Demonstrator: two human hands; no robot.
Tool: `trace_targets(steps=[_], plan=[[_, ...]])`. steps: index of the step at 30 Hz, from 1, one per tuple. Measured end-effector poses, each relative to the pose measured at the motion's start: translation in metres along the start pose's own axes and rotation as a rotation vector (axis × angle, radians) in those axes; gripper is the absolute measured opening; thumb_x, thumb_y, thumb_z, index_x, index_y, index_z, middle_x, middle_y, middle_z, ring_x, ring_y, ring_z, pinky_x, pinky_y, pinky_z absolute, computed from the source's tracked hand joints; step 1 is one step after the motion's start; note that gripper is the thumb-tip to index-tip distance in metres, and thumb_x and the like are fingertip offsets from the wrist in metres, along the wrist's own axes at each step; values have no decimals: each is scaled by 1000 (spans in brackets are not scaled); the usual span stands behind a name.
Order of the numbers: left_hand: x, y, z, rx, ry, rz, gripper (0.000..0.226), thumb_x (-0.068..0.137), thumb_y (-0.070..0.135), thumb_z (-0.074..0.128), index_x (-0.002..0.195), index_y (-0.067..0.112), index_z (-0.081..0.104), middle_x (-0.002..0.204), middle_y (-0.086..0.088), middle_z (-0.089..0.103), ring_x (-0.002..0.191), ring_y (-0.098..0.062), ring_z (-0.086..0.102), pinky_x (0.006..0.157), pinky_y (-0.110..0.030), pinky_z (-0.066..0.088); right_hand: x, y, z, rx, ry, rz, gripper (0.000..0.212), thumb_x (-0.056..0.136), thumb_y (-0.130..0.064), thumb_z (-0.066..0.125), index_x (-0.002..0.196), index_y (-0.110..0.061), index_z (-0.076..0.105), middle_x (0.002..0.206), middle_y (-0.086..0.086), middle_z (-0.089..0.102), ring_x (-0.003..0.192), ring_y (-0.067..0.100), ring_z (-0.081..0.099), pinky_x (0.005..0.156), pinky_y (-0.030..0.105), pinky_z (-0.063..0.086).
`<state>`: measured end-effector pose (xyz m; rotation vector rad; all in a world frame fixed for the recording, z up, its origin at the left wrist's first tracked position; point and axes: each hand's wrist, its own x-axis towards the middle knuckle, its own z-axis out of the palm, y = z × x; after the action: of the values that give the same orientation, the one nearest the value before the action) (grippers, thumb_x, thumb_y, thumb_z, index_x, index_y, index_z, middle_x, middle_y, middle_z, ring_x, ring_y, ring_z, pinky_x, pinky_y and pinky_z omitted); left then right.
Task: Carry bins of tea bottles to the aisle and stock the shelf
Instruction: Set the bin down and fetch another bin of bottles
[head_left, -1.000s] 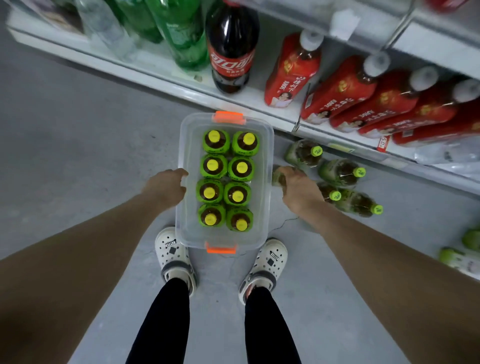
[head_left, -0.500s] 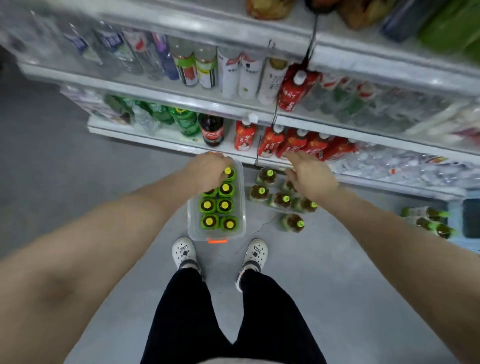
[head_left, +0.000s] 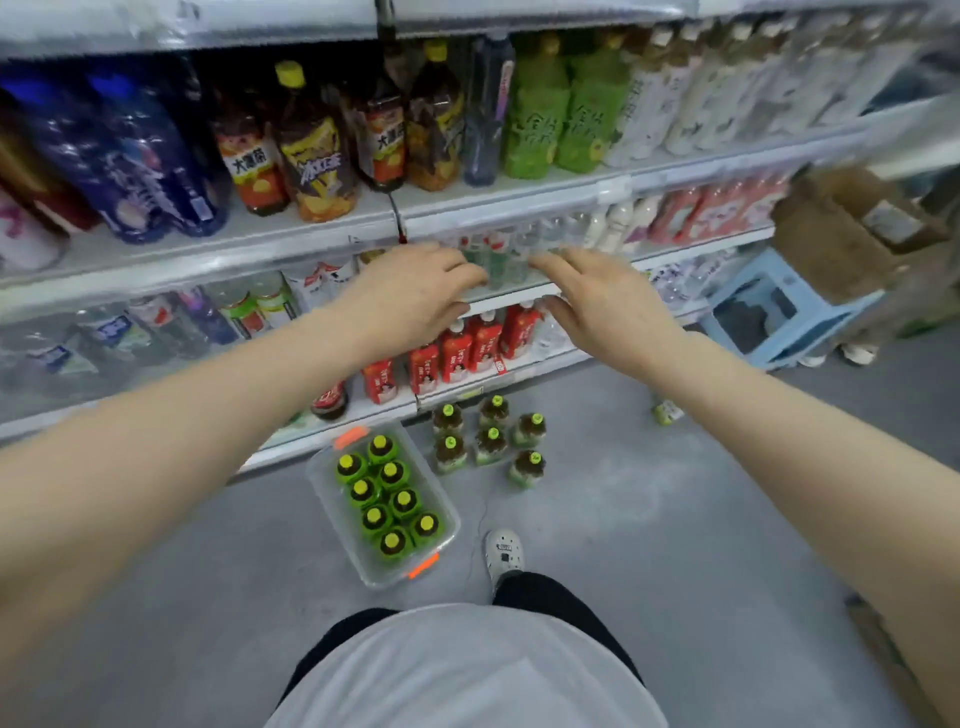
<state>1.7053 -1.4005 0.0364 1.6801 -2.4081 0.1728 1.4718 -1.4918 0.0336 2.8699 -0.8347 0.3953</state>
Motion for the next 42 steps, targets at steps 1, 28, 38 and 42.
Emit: trace_targets(steps=[1,28,38,42], plan=[[0,5,-5,0,16,54,37,89,22,67,125,11,62,111,-12,68,100,-35,63,82,-43,53,-12,-7,-9,-17,10,40,43,89,-15,63,130,-6,57,108,16,64,91,40,62,73,46,52],[-130,458,-69,-389,105,1216,37,89,20,68,124,10,63,104,-14,68,96,-38,63,82,-45,53,-542,-354,-213,-471,-88,1446,43,91,-22,63,132,-10,55,110,14,62,96,39,60,76,46,50],[-351,694,-98,-564,46,1582,38,89,22,69,125,10,62,112,-13,69,103,-38,63,86,-46,52,-726,-618,-285,-572,-212,1850,45,93,-27,61,135,-12,53,113,12,61,98,36,59,78,44,46],[-426,775,-114,-624,-13,1703,41,88,22,70,127,12,62,111,-11,69,102,-37,63,84,-46,52,-780,-699,-304,-610,-207,2035,45,89,-24,65,132,-11,56,107,11,63,92,37,61,76,45,51]])
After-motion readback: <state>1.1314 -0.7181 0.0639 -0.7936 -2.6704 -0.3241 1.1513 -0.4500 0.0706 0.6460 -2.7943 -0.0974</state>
